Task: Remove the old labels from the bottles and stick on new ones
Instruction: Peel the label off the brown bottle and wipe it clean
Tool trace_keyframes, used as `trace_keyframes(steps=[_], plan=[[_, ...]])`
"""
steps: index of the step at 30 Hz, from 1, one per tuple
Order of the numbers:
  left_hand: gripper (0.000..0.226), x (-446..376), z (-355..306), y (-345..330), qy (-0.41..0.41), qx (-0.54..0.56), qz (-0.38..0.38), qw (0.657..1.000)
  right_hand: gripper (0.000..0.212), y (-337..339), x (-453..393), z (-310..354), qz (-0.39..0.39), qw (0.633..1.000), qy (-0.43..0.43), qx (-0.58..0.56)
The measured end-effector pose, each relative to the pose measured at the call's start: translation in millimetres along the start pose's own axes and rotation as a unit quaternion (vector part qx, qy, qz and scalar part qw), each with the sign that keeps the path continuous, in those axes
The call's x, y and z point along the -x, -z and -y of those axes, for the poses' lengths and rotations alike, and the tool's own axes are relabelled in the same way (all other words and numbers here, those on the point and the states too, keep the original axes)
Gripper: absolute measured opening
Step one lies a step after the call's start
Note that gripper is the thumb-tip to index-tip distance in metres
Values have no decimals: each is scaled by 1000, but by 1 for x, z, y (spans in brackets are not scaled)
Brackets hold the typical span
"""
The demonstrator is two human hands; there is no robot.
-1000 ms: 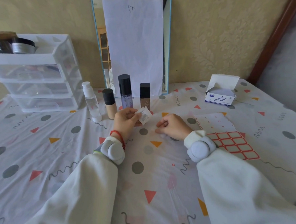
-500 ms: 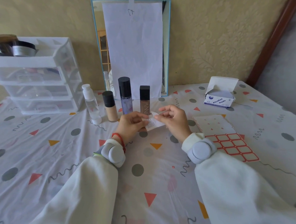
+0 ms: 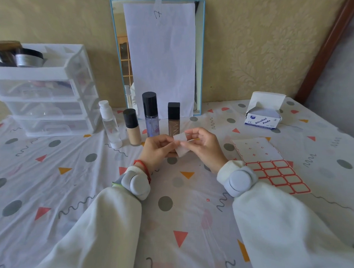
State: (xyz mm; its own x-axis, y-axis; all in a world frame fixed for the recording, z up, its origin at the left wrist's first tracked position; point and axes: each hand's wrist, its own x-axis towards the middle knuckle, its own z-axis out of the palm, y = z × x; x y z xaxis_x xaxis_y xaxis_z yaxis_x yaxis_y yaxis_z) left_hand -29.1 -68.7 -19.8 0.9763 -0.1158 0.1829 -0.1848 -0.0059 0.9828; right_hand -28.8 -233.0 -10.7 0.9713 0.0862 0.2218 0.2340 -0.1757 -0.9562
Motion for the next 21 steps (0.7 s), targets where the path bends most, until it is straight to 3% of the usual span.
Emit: trace_keyframes(steps=[6,9,16,21], plan=[[37,-3,-2,-1,62,33,-44,997,27,1,0,1,-13,1000,11,-8],[21,-2,2,1,26,-49,-10,998,24,-1,1,2,-6,1000,28,-10],[2,-3,4,2,30,5,9,999,27,-1,-1,-3,-24,999,21,-6],[5,-4,5,2,20,5,-5,1000,22,-3,0,-2,-39,999,29,4]])
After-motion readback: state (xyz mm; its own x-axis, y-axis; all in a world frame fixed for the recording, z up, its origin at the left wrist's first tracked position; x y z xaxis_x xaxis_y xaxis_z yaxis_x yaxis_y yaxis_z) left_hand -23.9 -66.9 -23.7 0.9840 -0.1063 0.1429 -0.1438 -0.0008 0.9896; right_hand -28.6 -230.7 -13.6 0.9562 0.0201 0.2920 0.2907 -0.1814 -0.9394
